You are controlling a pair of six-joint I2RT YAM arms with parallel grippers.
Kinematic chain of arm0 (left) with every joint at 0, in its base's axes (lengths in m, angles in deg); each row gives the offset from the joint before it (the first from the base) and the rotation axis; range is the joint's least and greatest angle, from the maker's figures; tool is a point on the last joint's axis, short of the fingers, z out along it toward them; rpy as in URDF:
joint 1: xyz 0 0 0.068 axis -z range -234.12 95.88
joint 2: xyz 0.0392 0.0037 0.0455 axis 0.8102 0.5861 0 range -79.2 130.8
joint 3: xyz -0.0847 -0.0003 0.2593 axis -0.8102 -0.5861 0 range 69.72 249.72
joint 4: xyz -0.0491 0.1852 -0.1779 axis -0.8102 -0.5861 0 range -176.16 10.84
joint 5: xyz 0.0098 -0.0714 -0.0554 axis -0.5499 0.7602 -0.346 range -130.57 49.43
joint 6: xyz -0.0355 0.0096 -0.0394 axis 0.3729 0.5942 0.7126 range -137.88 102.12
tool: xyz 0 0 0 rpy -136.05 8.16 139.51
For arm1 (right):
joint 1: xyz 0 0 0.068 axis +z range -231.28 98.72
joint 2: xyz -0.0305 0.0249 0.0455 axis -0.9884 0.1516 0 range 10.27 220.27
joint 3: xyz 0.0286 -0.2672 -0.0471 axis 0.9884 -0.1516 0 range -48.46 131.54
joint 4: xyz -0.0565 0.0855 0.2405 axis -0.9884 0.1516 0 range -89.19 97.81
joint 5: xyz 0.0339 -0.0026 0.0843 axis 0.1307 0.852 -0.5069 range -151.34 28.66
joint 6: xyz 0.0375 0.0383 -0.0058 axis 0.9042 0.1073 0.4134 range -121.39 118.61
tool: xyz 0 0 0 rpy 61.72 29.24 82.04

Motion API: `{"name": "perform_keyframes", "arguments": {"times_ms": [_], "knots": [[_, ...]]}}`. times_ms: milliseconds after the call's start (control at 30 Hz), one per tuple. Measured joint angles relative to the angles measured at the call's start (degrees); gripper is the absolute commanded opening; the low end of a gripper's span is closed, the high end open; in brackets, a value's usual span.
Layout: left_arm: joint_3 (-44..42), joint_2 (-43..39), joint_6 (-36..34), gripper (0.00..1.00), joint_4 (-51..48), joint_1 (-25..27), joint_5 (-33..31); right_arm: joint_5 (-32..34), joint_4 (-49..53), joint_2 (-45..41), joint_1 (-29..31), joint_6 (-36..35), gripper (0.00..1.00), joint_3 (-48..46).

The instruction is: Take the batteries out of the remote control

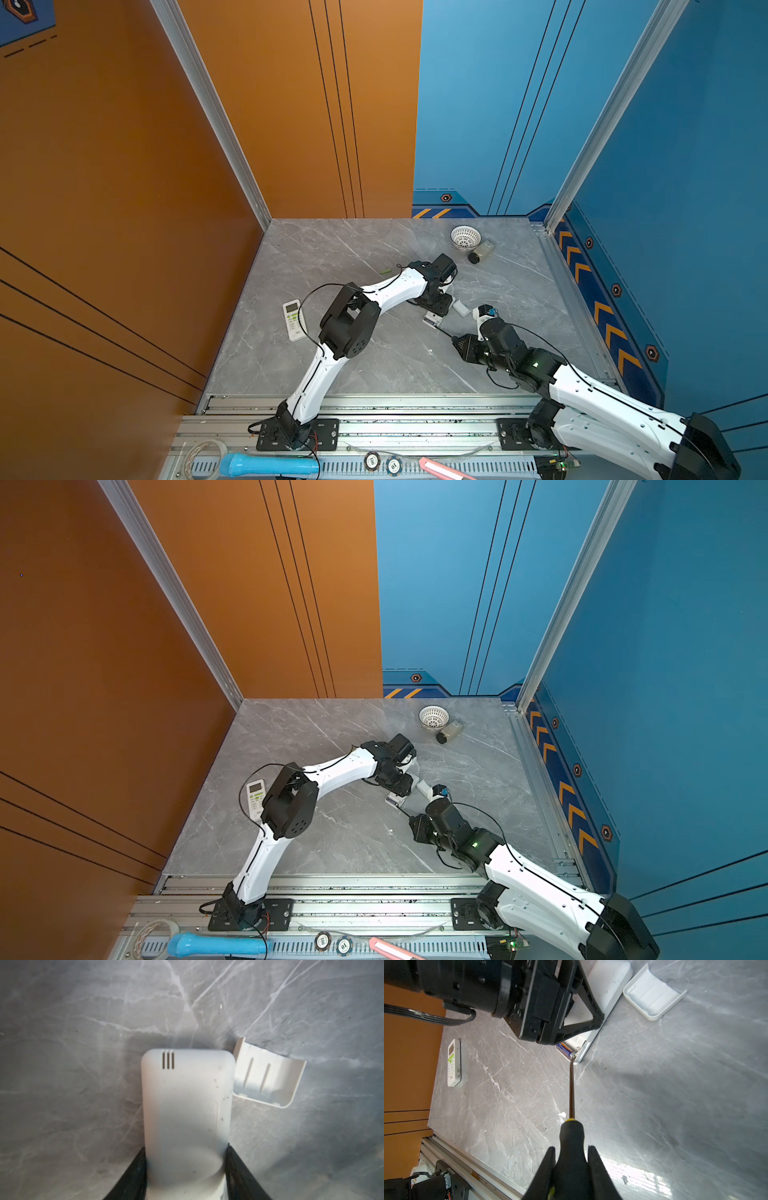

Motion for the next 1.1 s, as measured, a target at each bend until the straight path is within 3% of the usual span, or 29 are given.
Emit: {"name": "perform_keyframes", "arguments": {"times_ms": [333,567,967,1100], "knots": [[0.0,0.0,-0.66,0.01,0.46,-0.02,-0.96,0.37,-1.62,2.73,0.0,0.2,0.0,0.55],[0.02,0.33,-2.43,0.01,1.25,-0.44,-2.56,4.11,-6.67,5.7,2.43,-0.22,0.0,0.02],[2.14,1.62,-3.48,0.0,-0.15,-0.44,-1.9,6.73,-18.53,0.37,4.52,-4.39,0.0,-10.14],[2.25,1.64,-2.89,0.0,-0.04,0.37,2.03,6.64,-22.95,-1.27,4.98,-5.18,0.0,-11.45]]}}
